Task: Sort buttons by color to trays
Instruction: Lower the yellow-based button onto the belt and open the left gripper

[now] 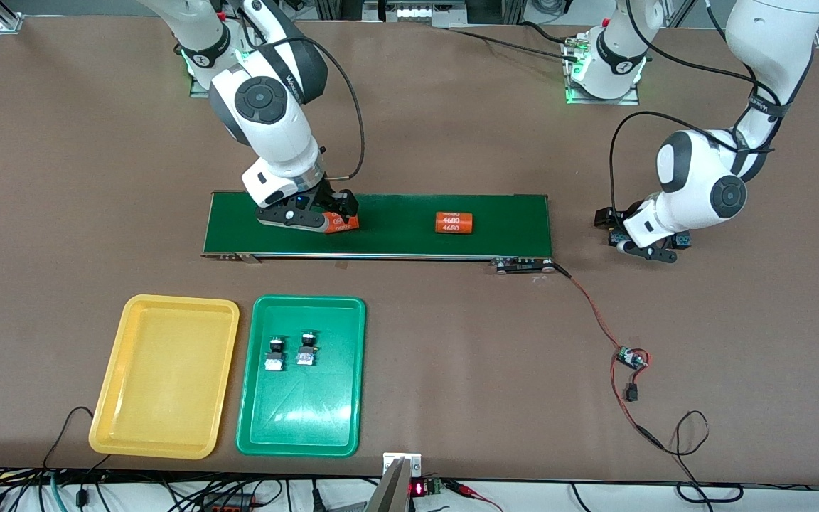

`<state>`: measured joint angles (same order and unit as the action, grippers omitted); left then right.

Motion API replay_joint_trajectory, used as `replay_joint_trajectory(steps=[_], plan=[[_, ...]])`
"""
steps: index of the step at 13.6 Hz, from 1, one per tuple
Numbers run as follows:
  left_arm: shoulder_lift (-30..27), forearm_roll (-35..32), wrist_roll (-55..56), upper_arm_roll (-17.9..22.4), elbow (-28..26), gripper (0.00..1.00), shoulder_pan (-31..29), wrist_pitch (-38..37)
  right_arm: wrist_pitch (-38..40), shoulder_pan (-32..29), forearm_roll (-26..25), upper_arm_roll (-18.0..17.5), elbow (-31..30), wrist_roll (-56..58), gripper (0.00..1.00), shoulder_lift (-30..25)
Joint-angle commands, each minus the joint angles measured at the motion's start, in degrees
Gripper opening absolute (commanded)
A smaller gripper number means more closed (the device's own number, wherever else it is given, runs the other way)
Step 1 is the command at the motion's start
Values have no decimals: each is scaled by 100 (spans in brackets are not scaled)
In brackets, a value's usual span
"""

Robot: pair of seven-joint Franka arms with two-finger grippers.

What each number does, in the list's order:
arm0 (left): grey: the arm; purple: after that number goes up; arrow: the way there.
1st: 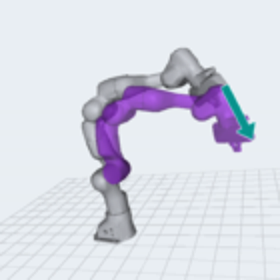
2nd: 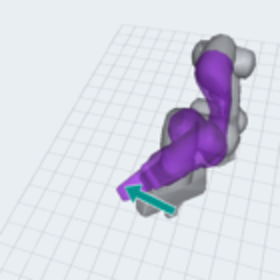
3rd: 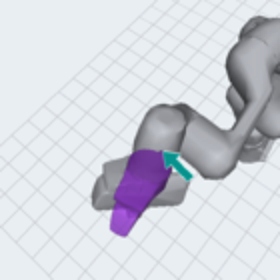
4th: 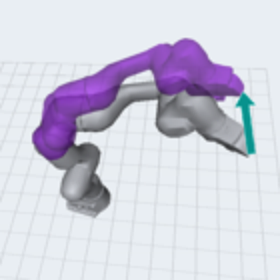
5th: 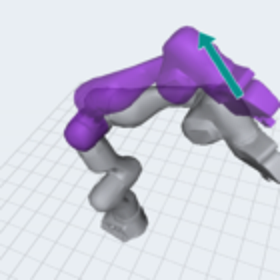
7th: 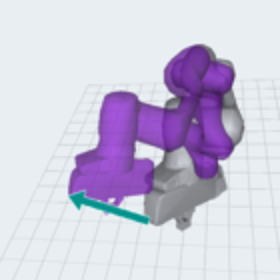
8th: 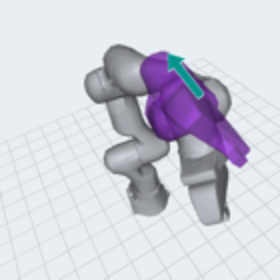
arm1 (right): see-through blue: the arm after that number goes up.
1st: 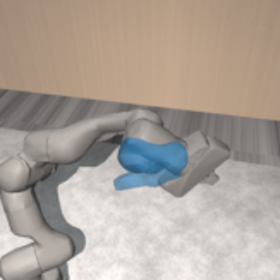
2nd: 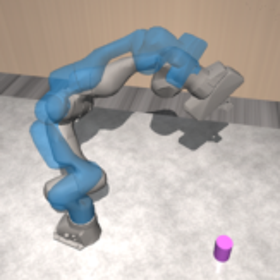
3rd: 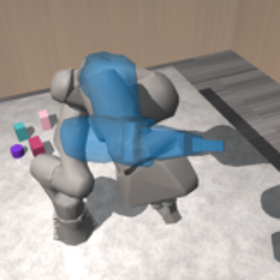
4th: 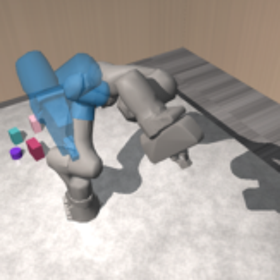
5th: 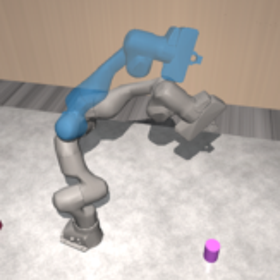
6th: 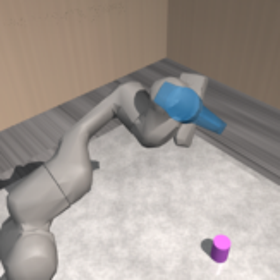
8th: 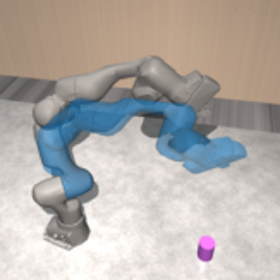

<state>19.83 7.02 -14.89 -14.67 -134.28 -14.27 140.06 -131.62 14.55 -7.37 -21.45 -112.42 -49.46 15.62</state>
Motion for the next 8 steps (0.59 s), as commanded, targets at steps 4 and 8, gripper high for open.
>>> replay_joint_trajectory(steps=[4,8], plan=[[38,45,-707,8,-37,57,-67,153,39,57,-142,-35,54,-187,100,161],[-58,37,-911,17,-11,8,-76,110,40,48,-142,-35,89,-196,100,161]])
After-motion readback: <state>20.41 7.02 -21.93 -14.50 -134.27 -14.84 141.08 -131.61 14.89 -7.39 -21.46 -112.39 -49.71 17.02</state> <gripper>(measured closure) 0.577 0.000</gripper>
